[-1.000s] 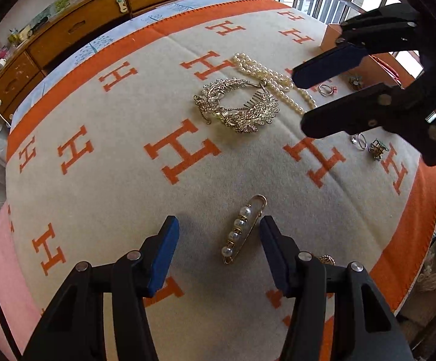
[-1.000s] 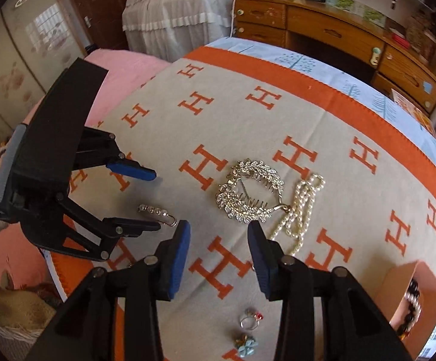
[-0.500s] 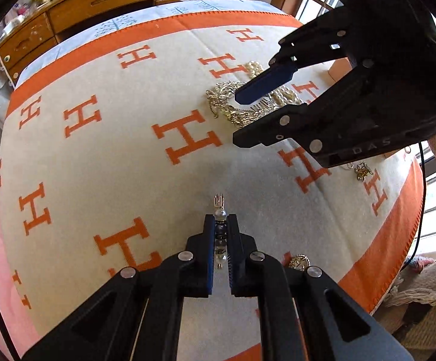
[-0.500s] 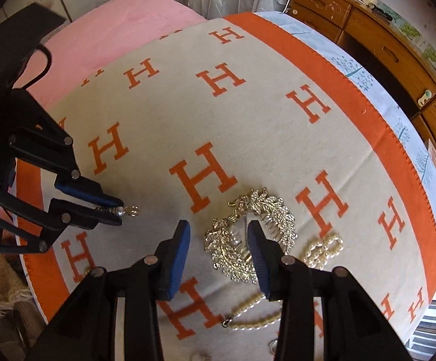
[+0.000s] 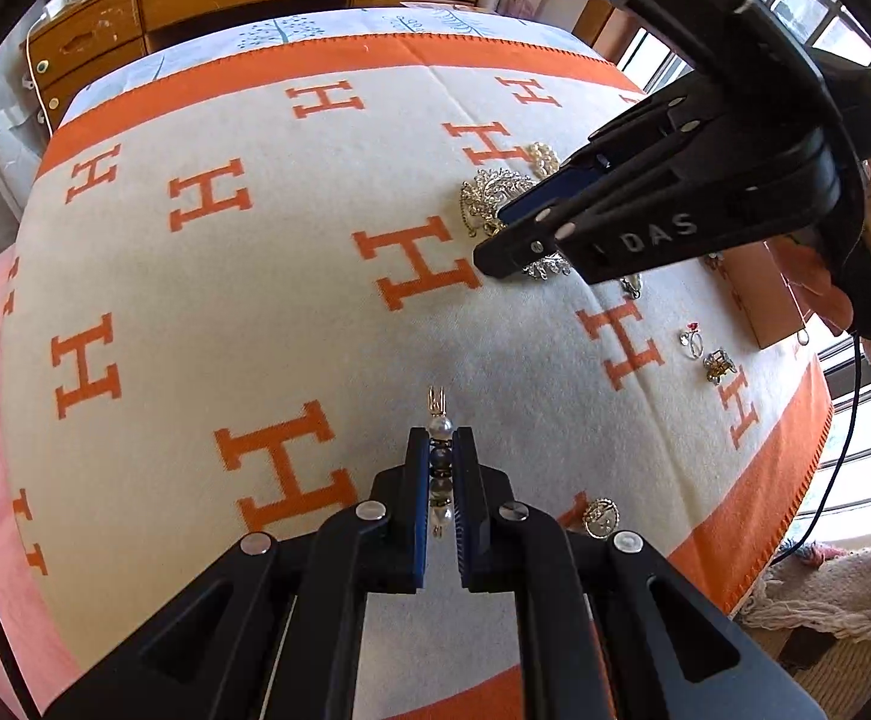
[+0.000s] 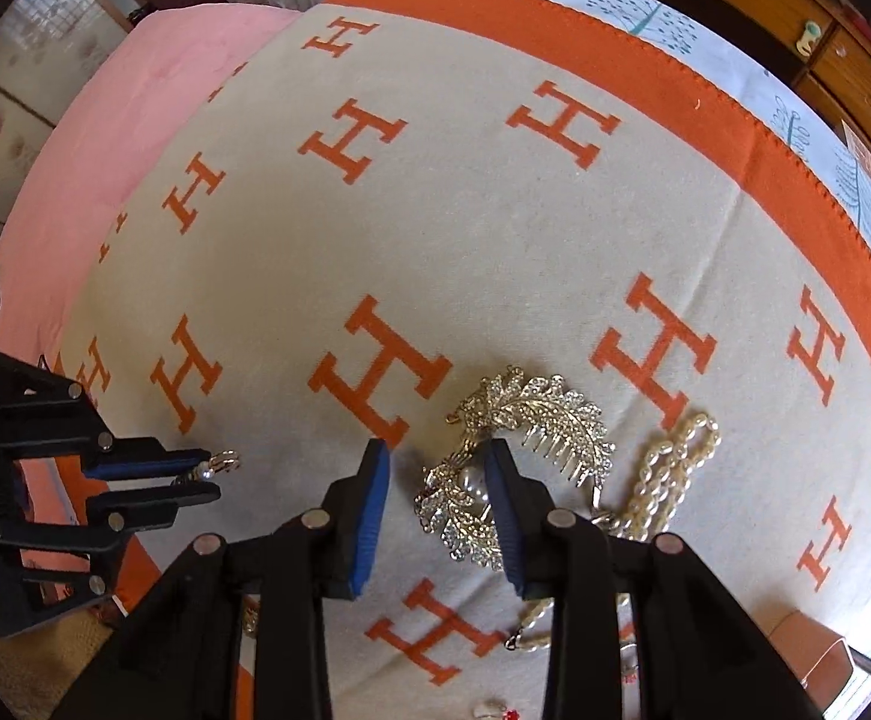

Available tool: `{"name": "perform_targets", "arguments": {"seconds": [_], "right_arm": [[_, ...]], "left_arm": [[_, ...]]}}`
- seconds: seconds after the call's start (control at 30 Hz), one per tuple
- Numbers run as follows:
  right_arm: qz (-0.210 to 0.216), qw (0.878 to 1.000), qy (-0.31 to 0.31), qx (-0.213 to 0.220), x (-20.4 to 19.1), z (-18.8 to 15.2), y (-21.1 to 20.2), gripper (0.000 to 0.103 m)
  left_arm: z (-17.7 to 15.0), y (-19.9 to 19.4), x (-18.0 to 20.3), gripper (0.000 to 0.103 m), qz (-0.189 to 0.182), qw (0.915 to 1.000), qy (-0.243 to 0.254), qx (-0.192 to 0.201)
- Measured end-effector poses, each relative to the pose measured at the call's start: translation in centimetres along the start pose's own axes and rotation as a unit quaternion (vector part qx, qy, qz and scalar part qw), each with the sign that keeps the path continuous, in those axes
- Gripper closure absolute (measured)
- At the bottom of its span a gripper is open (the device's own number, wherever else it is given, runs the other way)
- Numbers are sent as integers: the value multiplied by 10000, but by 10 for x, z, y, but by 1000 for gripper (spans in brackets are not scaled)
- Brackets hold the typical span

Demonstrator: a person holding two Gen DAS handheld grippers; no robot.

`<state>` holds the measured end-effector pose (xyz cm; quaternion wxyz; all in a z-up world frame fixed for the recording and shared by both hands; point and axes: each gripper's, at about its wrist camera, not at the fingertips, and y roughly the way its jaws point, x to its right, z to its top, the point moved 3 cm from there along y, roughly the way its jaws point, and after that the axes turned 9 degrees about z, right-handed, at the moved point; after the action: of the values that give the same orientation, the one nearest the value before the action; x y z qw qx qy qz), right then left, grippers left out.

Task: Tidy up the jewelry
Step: 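Grasp the gold leaf hair comb with the right tool while the left tool carries the pin toward the box, then release the pin brooch into the pink box with the left tool while the right tool drops the comb in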

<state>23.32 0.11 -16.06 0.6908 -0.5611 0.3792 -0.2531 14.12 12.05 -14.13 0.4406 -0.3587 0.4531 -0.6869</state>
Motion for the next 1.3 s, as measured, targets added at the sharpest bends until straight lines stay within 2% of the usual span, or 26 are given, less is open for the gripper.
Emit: {"name": "perform_targets", "arguments": {"seconds": [0.03, 0.2, 0.4, 0.5, 0.57, 0.7, 0.87, 1.03, 1.17, 1.3], "right_arm": [[-79, 10000, 22, 13, -1, 1, 0, 82], [-285, 9995, 160, 2, -5, 3, 2, 83], [-449, 9984, 239, 249, -15, 7, 9, 84], [-309, 9978, 220, 537, -24, -9, -8, 85], [-157, 9967, 235, 760, -27, -21, -27, 94], [20, 9904, 274, 1354, -28, -50, -73, 95], [50, 9799, 353, 1961, -20, -98, -129, 95], [-88, 9690, 644, 2384, 14, -146, -173, 95], [-262, 9618, 1135, 2476, 59, -185, -185, 95], [-199, 9551, 1766, 2370, 107, -214, -177, 95]], "left_arm": [[-1, -2, -1, 98, -2, 10000, -17, 5], [-2, -4, -3, 98, -1, 9999, -87, 51], [-1, -10, -2, 98, 43, 9997, -208, 110], [1, -20, 2, 98, 110, 9996, -177, 177], [3, -30, 8, 98, 167, 9995, -121, 259], [10, -51, 27, 98, 219, 9987, 35, 451], [26, -70, 68, 98, 233, 9969, 366, 658], [50, -85, 126, 98, 74, 9937, 724, 857], [73, -87, 184, 98, -171, 9894, 1025, 1016], [94, -74, 243, 98, -413, 9861, 1267, 989]]}}
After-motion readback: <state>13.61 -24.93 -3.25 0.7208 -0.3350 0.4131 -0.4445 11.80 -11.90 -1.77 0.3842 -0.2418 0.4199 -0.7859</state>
